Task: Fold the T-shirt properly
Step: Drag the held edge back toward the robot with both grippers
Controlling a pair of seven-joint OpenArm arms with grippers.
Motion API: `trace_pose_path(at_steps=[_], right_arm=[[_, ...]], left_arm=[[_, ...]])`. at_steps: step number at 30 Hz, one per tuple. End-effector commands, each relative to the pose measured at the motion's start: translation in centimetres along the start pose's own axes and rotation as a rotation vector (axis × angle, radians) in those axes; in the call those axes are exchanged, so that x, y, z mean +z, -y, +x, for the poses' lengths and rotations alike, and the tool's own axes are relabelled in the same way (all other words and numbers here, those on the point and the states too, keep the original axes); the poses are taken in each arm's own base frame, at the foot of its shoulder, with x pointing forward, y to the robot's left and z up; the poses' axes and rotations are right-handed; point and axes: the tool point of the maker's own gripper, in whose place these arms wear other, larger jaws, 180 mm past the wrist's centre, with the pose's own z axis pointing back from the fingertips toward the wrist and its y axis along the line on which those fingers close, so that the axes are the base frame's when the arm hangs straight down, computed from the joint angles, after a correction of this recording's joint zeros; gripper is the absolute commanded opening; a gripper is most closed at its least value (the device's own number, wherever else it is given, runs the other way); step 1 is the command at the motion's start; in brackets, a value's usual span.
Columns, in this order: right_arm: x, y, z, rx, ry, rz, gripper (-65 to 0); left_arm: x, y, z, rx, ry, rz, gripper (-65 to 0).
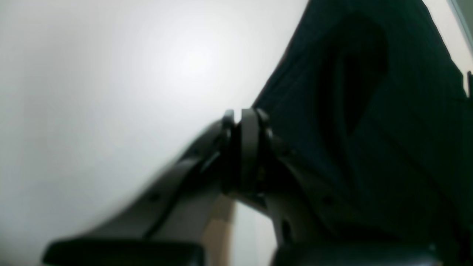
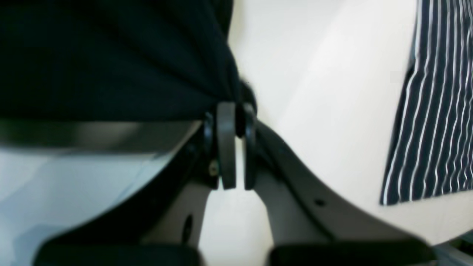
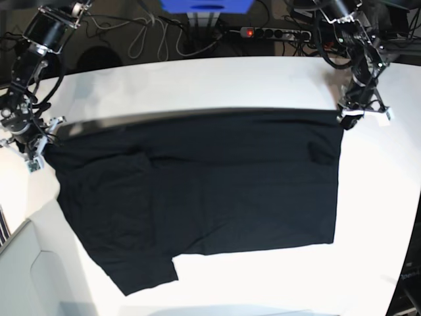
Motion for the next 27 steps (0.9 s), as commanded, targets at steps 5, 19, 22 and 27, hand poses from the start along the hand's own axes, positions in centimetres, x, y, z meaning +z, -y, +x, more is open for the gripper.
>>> trace_pose_path(at_steps=[5,19,22,27], right_arm=[[0.5,1.1,0.8,0.034,0.018,-0.019,-64.4],[0.4,0.7,0.8,0.044,0.002,-0.012,-17.7],[0.0,0.5,1.6,0.030,0.018,-0.003,-16.5],[-2.5,-0.5,1.4,-0.043,-0.006,0.066,-16.6]], left_arm=[[0.2,-0.2,1.3,-0.022,0.026,0.011,-65.0],[0.1,-0.3,0.9,-0.017,0.020,0.013,-65.0],[0.2,-0.3,1.0,-0.016,0.021,0.014,-65.0],[0.1,-0.3,0.9,-0.014,0.019,0.014,-65.0]])
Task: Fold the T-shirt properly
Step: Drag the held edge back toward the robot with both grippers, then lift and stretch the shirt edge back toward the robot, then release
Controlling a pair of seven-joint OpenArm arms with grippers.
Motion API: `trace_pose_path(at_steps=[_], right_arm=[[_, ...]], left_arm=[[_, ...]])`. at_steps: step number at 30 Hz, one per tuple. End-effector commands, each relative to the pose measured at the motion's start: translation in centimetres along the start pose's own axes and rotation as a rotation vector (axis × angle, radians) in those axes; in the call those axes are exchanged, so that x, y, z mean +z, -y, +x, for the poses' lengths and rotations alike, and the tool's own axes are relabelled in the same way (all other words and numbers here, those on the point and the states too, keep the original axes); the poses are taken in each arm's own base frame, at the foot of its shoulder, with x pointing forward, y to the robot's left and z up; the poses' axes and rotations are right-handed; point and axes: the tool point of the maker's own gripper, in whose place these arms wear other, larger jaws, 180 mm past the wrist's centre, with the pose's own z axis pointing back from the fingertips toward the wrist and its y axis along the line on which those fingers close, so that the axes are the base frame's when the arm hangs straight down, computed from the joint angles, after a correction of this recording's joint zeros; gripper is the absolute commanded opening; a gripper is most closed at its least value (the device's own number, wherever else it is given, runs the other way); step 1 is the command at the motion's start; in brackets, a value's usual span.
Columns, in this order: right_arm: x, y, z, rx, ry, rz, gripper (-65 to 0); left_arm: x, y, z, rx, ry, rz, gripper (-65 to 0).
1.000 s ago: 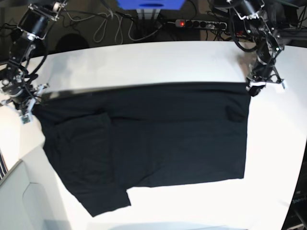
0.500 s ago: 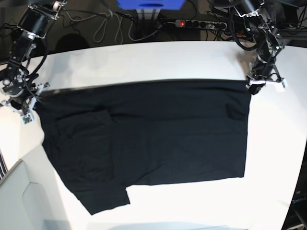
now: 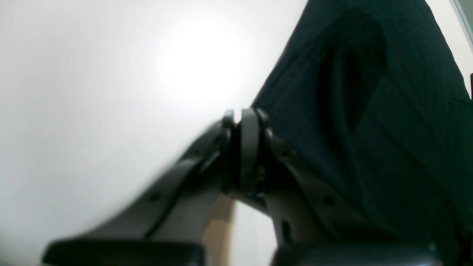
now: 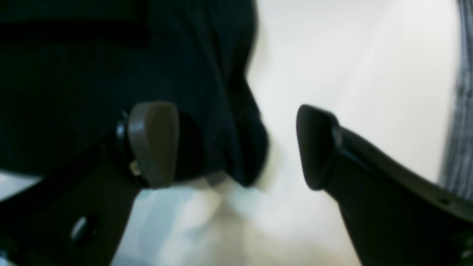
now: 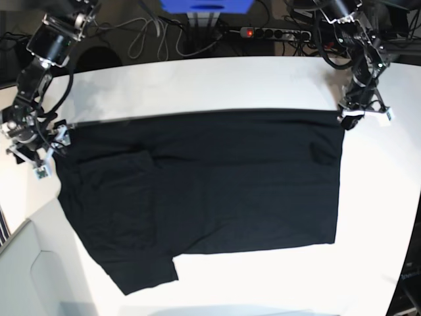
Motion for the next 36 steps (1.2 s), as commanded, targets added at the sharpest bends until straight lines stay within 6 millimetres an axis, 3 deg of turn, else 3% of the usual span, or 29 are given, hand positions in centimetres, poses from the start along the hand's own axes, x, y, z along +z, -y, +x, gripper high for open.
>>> trace_pose_path(at_steps=[1,12,15,19,26,33,36], right_arm=[[0.1,1.0,0.7,0.014,0.014,-0.007,-16.6],[-0.9,0.9,-1.3,-0.011,-0.041,0.025,-16.9],[-1.0,0.3,-2.7,-0.005,-0.072,0.038,-17.3],[-1.0,0.0,-3.2,-0.008,-0.080,0.043,-30.2],[-0.8,-0.1,-4.0,0.003,-0.099,0.041,-65.0],[0.8,1.0,-2.4,0.049,-0.060,-0.018,-64.9],[2.0,2.5,-1.7,0.082,-0.066,-0.068,-64.9]], left_arm=[[0.2,-0.3,0.8,-0.014,0.013,0.011,-65.0],[0.2,-0.4,0.8,-0.018,0.012,0.014,-65.0],[0.2,-0.4,0.9,-0.018,0.015,0.014,-65.0],[0.2,-0.4,0.9,-0.017,0.015,0.015,-65.0],[0.2,-0.4,0.9,-0.016,0.015,0.016,-65.0],[0.4,0.0,1.7,-0.033,0.031,0.008,-65.0],[0.8,1.0,2.9,-0.059,0.061,-0.008,-65.0]])
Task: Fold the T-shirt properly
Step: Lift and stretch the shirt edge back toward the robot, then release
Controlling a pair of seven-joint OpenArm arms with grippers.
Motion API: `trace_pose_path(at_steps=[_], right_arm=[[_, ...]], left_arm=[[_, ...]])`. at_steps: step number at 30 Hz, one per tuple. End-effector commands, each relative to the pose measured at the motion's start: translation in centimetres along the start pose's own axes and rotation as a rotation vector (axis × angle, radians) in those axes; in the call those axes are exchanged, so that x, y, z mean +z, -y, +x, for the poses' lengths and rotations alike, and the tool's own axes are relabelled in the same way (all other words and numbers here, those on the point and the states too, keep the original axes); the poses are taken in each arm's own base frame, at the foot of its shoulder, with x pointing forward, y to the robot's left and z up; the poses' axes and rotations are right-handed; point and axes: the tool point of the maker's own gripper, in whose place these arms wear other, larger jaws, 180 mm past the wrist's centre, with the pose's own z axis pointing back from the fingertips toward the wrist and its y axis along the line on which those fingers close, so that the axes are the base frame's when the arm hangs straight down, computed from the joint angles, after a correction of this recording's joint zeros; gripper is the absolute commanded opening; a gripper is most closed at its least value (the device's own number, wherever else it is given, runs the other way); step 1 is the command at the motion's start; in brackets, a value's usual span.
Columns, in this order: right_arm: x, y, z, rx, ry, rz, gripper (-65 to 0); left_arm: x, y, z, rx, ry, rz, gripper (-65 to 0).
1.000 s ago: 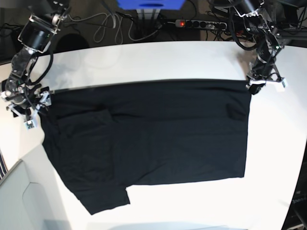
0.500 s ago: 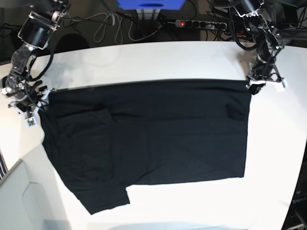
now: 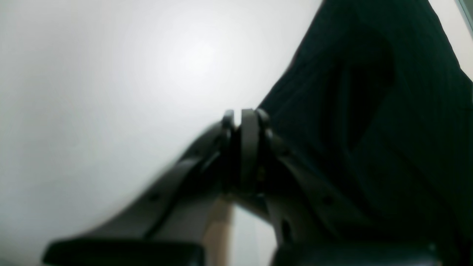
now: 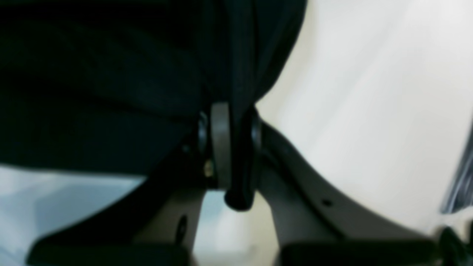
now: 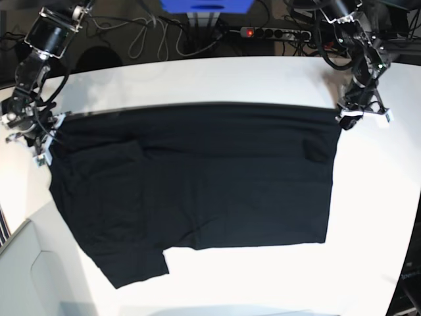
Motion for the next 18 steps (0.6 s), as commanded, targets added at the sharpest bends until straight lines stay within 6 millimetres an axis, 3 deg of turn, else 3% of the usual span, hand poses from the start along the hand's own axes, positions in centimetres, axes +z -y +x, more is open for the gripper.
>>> trace_pose_path(at_steps=[1,6,10,14,18], right_arm=[[1.3,2.5,1.6,0.042,0.022,-0.065,-64.9],[2.2,4.6,4.1,0.063,0.035,-0.113,-64.9],[2.1,4.1,7.4,0.180,0.046,-0.109,-64.9],[2.8,4.7,10.4,0.192,0.104,-0.130,-64.9],[3.6,6.3,10.8,0.140,0.128,-0.163,-64.9]], left_arm=[[0.6,0.4,3.3,-0.042,0.090,-0.005,-65.0],[1.1,2.8,5.7,-0.094,0.127,-0.053,-65.0],[1.3,6.0,8.4,-0.138,0.145,-0.106,-65.0],[1.9,8.9,10.8,-0.176,0.187,-0.155,-65.0],[2.9,10.3,11.9,-0.210,0.214,-0.174,-65.0]])
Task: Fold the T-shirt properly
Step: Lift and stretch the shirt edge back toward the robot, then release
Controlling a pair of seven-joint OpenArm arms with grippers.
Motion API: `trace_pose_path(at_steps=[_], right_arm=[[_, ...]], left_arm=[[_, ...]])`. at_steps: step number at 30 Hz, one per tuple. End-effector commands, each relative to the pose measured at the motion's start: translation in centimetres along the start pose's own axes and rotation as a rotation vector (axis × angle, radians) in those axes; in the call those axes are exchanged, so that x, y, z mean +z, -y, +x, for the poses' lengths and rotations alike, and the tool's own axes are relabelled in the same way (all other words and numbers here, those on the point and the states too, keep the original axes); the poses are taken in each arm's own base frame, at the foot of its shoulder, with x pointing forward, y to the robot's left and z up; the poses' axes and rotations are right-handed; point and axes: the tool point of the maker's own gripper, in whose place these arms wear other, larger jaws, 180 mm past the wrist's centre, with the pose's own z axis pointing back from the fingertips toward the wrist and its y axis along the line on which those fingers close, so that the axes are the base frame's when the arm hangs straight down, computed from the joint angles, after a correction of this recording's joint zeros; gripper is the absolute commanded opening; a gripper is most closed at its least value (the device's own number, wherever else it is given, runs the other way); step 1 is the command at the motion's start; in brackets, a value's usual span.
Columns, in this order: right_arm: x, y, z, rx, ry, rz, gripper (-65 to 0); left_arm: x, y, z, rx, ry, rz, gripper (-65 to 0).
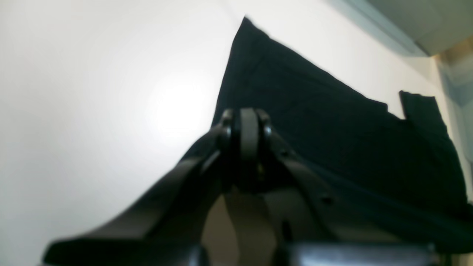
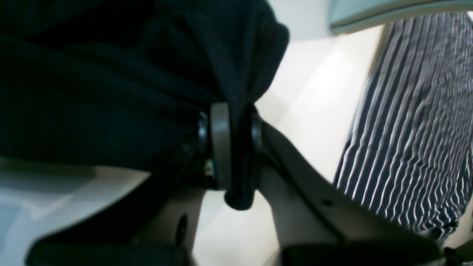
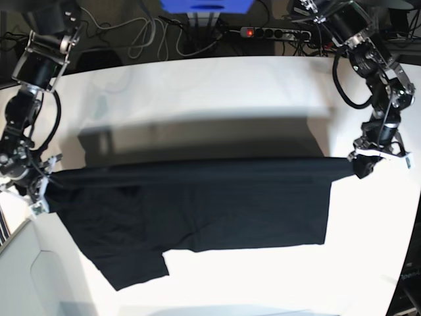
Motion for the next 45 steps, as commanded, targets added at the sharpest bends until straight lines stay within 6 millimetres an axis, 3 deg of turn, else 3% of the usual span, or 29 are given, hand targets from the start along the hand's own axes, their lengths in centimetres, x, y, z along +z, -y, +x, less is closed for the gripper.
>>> trace_pose_path(at_steps=[1,8,14,21,23,28,33,37,41,45], right_arm=[[1.1,2.6,-0.2,0.001,-0.007,-0.064,-64.9],[1.0,1.9,-2.9,-0.024,-0.047,-0.049,-64.9],[0.8,1.2,-3.2,-0.032,-0.056,-0.037,-64.9],[1.0,-2.9,-9.9,-0.002,-0.194,0.042,-64.9],[1.5,-4.8,-10.9,0.007,-0.201,0.063,-64.9],[3.3,-6.7,-11.3,0.043,-0.189,0.059,-64.9],[4.1,-6.8,-11.6,0.058,-0.195,0.051,-64.8],[4.8,-6.0,-13.6,0.012,-0.231,0.027,-64.8],[5.3,-6.6,-15.4,-0.030,-0.259,0.031,-64.8],[5.4,-7.0,-16.2,-0.033,-0.275,0.041,-64.8]], left_arm=[[0.4,0.1,1.7,-0.023,0.054,0.000,-65.0],[1.0,-0.6,-1.2,0.004,-0.001,0.021,-65.0],[1.4,-1.0,-2.4,0.013,-0.029,0.028,-65.0],[3.0,-2.5,-6.0,0.040,-0.105,0.074,-65.0],[4.2,-3.9,-6.9,0.070,-0.112,0.115,-65.0],[6.6,-5.7,-9.7,0.121,-0.154,0.184,-65.0],[8.6,-7.1,-11.5,0.117,-0.206,0.228,-65.0],[9.1,-7.9,-11.7,0.126,-0.209,0.250,-65.0],[9.2,-7.9,-12.0,0.129,-0.222,0.250,-65.0],[10.4,-7.9,-13.6,0.143,-0.252,0.267,-65.0]])
